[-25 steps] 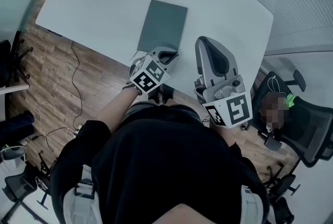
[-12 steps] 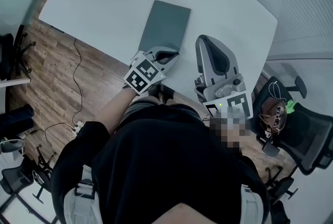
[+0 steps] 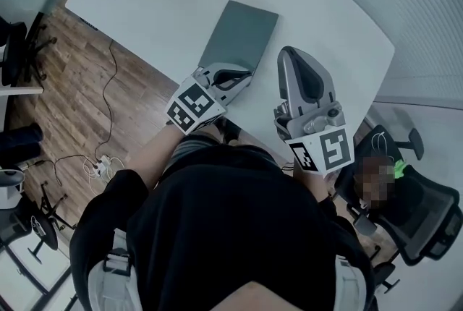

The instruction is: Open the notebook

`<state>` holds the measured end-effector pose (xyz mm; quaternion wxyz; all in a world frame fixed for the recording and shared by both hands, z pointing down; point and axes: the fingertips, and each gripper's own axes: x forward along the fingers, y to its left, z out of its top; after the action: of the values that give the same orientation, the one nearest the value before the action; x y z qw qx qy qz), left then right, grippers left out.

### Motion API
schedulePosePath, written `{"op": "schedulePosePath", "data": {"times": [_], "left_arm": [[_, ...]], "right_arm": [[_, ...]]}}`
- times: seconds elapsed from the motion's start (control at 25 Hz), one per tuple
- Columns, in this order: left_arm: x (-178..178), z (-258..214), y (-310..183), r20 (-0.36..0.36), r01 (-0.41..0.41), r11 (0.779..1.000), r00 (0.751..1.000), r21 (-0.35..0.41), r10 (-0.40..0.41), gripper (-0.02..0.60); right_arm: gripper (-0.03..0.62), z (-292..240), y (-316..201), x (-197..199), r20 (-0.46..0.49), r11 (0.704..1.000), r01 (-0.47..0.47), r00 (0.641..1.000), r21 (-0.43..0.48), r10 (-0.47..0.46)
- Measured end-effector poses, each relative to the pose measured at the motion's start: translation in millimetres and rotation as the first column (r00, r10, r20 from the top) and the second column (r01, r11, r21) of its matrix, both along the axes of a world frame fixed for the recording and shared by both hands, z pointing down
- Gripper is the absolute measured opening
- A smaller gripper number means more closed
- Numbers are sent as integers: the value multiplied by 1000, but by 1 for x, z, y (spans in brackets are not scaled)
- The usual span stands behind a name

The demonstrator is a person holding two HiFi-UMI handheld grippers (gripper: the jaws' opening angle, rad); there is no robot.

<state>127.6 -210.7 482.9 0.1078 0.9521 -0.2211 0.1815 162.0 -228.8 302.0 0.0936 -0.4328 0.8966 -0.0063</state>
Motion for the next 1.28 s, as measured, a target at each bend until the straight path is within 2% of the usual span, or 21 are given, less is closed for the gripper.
{"op": "schedulePosePath", "data": {"times": [0.16, 0.36, 0.68, 0.96, 1.16, 1.28], "left_arm": [[-4, -14, -2, -2, 11, 999, 1000, 41, -11, 15], [-21, -32, -7, -69, 36, 999, 997, 24, -34, 15], [-53, -64, -15, -153, 27, 999, 988, 45, -20, 15], [-79, -75, -20, -182, 37, 998, 983, 59, -26, 15], [-120, -83, -34, -209, 62, 996, 977, 61, -48, 15], [-130, -87, -36, -215, 79, 994, 975, 78, -61, 15]], "right_arm": [[5, 0, -3, -6, -1, 1000, 18, 1000, 6, -18], [5, -1, -8, -14, -7, 1000, 10, 1000, 11, -10], [5, -1, -17, -33, -31, 999, -52, 998, 14, 53], [5, -4, -15, -54, -40, 997, -78, 996, 14, 79], [5, -7, -27, -89, -49, 996, -88, 995, 11, 88], [5, -7, -24, -93, -52, 996, -93, 994, 11, 94]]}}
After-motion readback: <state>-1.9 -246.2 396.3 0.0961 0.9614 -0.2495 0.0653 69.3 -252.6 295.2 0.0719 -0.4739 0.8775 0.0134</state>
